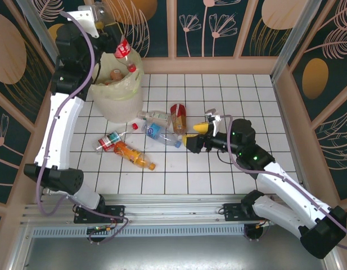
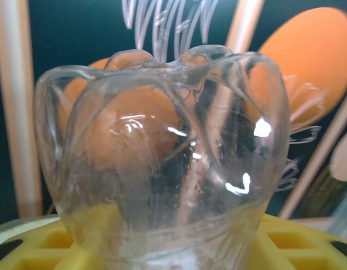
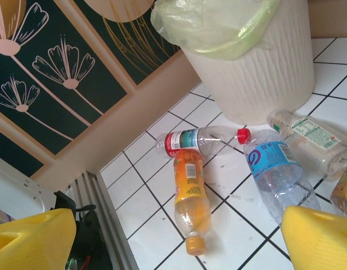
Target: Put the plastic bottles in the bin
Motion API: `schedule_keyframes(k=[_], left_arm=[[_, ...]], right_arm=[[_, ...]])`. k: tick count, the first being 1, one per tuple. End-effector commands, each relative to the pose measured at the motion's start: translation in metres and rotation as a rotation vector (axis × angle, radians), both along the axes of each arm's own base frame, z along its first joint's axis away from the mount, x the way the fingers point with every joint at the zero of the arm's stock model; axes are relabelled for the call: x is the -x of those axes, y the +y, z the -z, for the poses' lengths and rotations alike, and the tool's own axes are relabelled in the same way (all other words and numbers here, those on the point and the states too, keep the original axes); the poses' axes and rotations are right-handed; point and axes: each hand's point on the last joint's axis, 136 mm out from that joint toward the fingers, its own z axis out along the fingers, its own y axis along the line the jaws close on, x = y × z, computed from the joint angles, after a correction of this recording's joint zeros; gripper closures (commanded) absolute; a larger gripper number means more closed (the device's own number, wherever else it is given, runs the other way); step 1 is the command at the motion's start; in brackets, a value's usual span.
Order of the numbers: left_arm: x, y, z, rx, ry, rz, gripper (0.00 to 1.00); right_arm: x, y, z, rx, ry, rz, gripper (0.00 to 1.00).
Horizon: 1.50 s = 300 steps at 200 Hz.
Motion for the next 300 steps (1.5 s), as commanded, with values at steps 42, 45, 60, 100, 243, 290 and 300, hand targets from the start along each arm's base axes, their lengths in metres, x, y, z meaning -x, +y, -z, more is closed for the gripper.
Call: schedule_keyframes(k=[42,45,60,100,243,290,300], left_arm=[[-0.053,0.088,0.034,-0.119,0.077,-0.312,0.49],[-0.055,0.089,0.036,-0.127,0.081,-0.314,0.49],[-0.066,0.091,0.048,-0.175,0.116,-0.325,0.47],[-0.093,0.087,0.102,-0.248,0.231,-0.297,0.45],[-0.106,0.092,0.207,-0.514,0.4,-0.263,0.42],[-0.108,0.093,0.218,-0.492,0.443,-0.267,0.22],[-0.107,0.093,0.213,-0.482,0.441,-0.273,0.2]], right_arm=[[0.004,-0.004,0.0,0.001,0.001,0.016,0.05],[0.003,-0.004,0.0,0.003,0.002,0.017,0.05],[0.003,-0.005,0.001,0.011,0.004,0.024,0.05],[0.001,-0.004,0.0,0.011,0.005,0.029,0.06],[-0.001,-0.009,0.003,0.022,0.029,0.063,0.07],[-0.003,-0.011,0.01,0.021,0.052,0.086,0.08],[-0.004,-0.011,0.011,0.023,0.055,0.091,0.08]])
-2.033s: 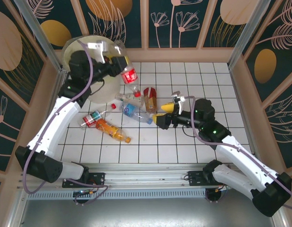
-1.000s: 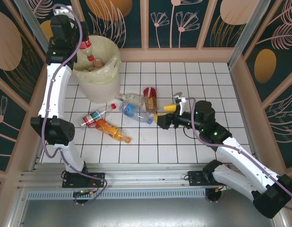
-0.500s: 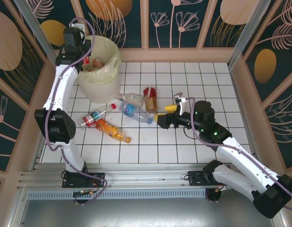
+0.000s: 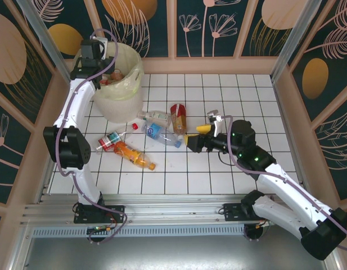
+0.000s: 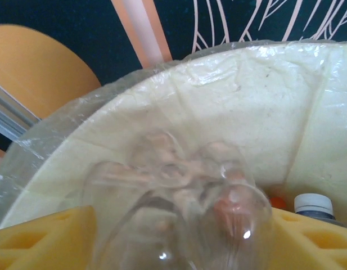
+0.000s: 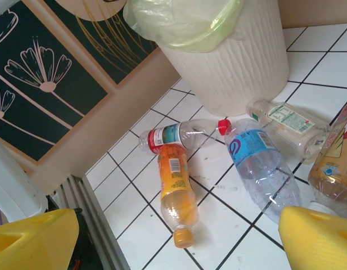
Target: Put the plastic bottles in the bin
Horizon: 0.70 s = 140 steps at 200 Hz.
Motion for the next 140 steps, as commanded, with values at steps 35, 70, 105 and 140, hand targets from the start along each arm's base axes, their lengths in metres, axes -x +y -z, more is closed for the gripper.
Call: schedule_keyframes(k=[35,70,105,140], left_arm=[[0.01,-0.007,-0.046,0.106,-0.084,-0.003,0.15],[0.036,-0.026,-0.099,0.248,-0.19,0.077,0.11],[0.078,-0.05,-0.134,0.399,-0.262,0.206,0.07],[0.124,-0.08,-0.132,0.595,-0.25,0.352,0.01]], right_arm=[[-0.001,-0.003,0.007,0.004,0.019,0.034,0.08],[-0.017,-0.011,0.021,0.046,0.057,0.136,0.1],[-0.037,-0.023,0.032,0.072,0.094,0.267,0.13],[-0.049,-0.026,0.044,0.096,0.131,0.326,0.18]])
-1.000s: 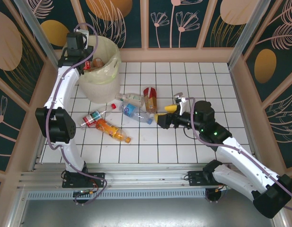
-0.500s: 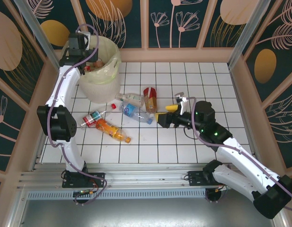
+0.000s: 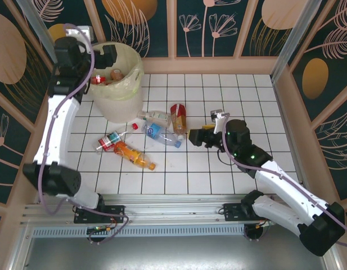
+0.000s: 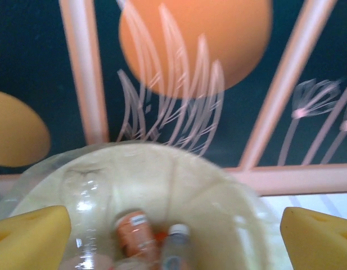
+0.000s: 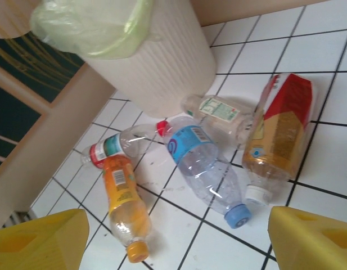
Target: Put the plastic bottles in the bin
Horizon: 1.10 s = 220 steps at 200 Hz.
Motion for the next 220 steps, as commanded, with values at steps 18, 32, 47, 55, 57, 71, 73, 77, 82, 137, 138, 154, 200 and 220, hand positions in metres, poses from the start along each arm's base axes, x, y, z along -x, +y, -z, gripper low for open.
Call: schedule_keyframes(k=[18,32,47,55,57,71,73,77,82,137,138,154,200,220], left_arm=[[0.045,-0.041,0.015,0.249,0.025,0.225,0.01],[0.06,-0.051,0.033,0.304,0.077,0.282,0.01],[0.077,-0.064,0.057,0.374,0.135,0.354,0.01],[0.088,-0.071,0.064,0.405,0.148,0.403,0.01],[0.09,-0.073,0.067,0.413,0.155,0.414,0.01],[0.109,-0.082,0.08,0.442,0.181,0.48,0.01],[0.112,-0.083,0.081,0.445,0.183,0.49,0.01],[0.117,-0.085,0.084,0.448,0.19,0.508,0.01],[0.123,-0.088,0.089,0.45,0.197,0.522,0.01],[0.171,-0.101,0.146,0.541,0.284,0.585,0.01],[0.172,-0.102,0.147,0.542,0.285,0.586,0.01],[0.178,-0.105,0.156,0.551,0.296,0.586,0.01],[0.179,-0.102,0.156,0.516,0.273,0.559,0.01],[0.176,-0.101,0.16,0.516,0.28,0.549,0.01]], right_arm=[[-0.019,-0.003,0.019,0.033,0.066,0.098,0.21],[-0.022,0.002,0.027,0.044,0.094,0.091,0.23],[-0.027,0.007,0.037,0.065,0.129,0.086,0.27],[-0.031,0.009,0.043,0.078,0.149,0.092,0.29],[-0.031,0.009,0.044,0.081,0.153,0.091,0.3],[-0.037,0.012,0.057,0.107,0.197,0.101,0.33],[-0.038,0.012,0.059,0.11,0.202,0.104,0.33],[-0.04,0.013,0.063,0.118,0.215,0.109,0.34],[-0.041,0.014,0.069,0.13,0.234,0.113,0.34],[-0.064,0.035,0.115,0.193,0.348,0.111,0.41],[-0.064,0.036,0.116,0.196,0.35,0.111,0.41],[-0.073,0.041,0.129,0.236,0.365,0.106,0.41],[-0.089,0.053,0.161,0.314,0.421,0.095,0.41],[-0.089,0.059,0.171,0.31,0.436,0.088,0.41]])
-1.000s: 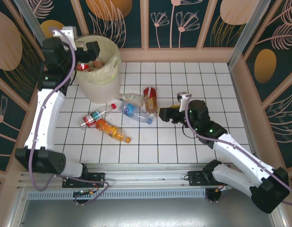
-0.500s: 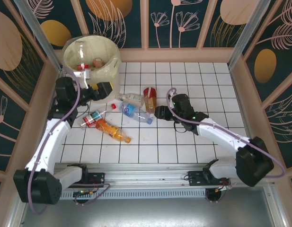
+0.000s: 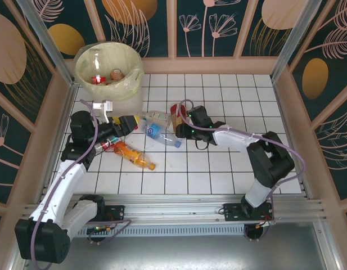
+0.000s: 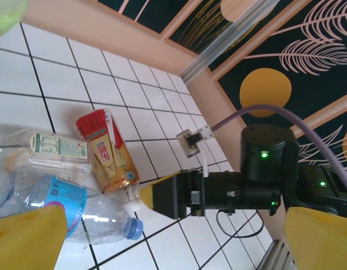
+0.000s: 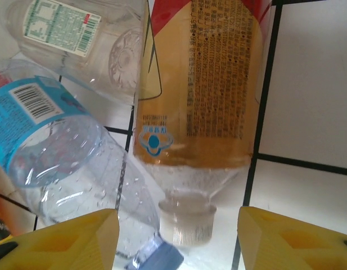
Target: Put the plastic bottles in the bin
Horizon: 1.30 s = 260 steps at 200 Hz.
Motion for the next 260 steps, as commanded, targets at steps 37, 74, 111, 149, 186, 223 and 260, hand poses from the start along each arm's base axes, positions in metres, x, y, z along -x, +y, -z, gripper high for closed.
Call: schedule_keyframes(k=[37,74,111,149,186,223,260], left_arm=[[-0.006,-0.001,-0.003,0.008,-0.036,-0.014,0.01],[-0.005,-0.004,-0.003,0.026,-0.038,-0.013,0.01],[-0.005,-0.009,0.005,0.032,-0.021,-0.006,0.01],[-0.006,-0.018,0.014,0.045,-0.001,0.007,0.01],[-0.009,-0.032,0.039,0.051,0.062,0.035,0.01],[-0.009,-0.045,0.036,0.115,0.064,0.064,0.01],[-0.008,-0.072,0.041,0.178,0.091,0.117,0.01]], right_arm=[[-0.005,0.008,0.025,0.038,0.022,0.001,0.43],[-0.011,0.008,0.037,0.058,0.027,0.016,0.46],[-0.014,0.009,0.043,0.065,0.014,0.015,0.49],[-0.013,0.004,0.036,0.083,-0.011,0.01,0.58],[-0.008,-0.005,0.009,0.084,-0.073,0.011,0.68],[0.003,-0.005,-0.029,0.02,-0.158,-0.044,0.68],[0.029,0.009,-0.076,-0.121,-0.231,-0.179,0.68]])
